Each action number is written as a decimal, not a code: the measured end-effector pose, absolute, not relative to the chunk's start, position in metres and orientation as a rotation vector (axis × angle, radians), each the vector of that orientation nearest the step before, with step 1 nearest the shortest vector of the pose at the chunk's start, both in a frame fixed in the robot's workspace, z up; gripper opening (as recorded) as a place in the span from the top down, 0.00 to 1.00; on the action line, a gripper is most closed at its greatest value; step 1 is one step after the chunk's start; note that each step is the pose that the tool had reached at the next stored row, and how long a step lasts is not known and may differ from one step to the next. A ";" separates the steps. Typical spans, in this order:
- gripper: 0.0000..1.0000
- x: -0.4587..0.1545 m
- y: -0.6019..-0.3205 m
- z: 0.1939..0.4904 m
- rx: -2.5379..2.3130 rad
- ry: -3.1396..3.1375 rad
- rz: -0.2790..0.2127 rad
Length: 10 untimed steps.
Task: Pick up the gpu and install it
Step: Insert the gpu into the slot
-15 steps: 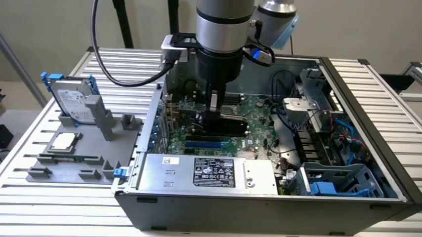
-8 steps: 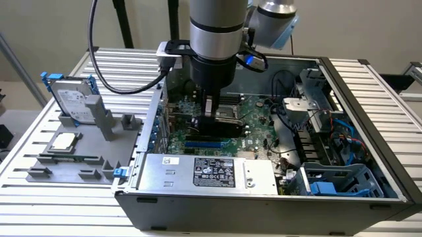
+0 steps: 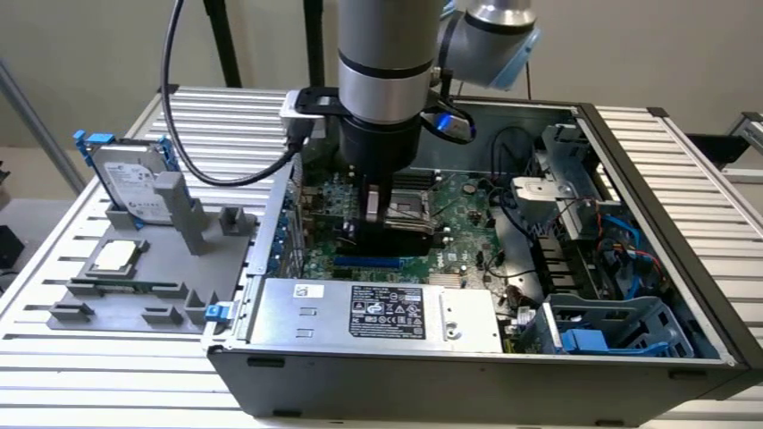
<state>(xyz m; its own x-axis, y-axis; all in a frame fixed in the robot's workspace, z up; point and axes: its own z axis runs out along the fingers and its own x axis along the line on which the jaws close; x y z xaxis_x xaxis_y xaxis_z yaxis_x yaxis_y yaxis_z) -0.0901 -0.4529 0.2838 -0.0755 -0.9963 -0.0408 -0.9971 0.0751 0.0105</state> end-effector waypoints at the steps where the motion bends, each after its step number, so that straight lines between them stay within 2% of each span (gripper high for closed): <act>1: 1.00 -0.091 -0.453 0.282 -2.122 2.285 0.055; 10: 1.00 -0.094 -0.453 0.273 -2.137 2.266 0.062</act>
<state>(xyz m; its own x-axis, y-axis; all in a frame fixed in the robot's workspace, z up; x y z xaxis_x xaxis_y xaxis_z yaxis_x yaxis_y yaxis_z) -0.0938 -0.4529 0.2729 -0.0591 -0.9972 -0.0463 -0.9982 0.0587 0.0108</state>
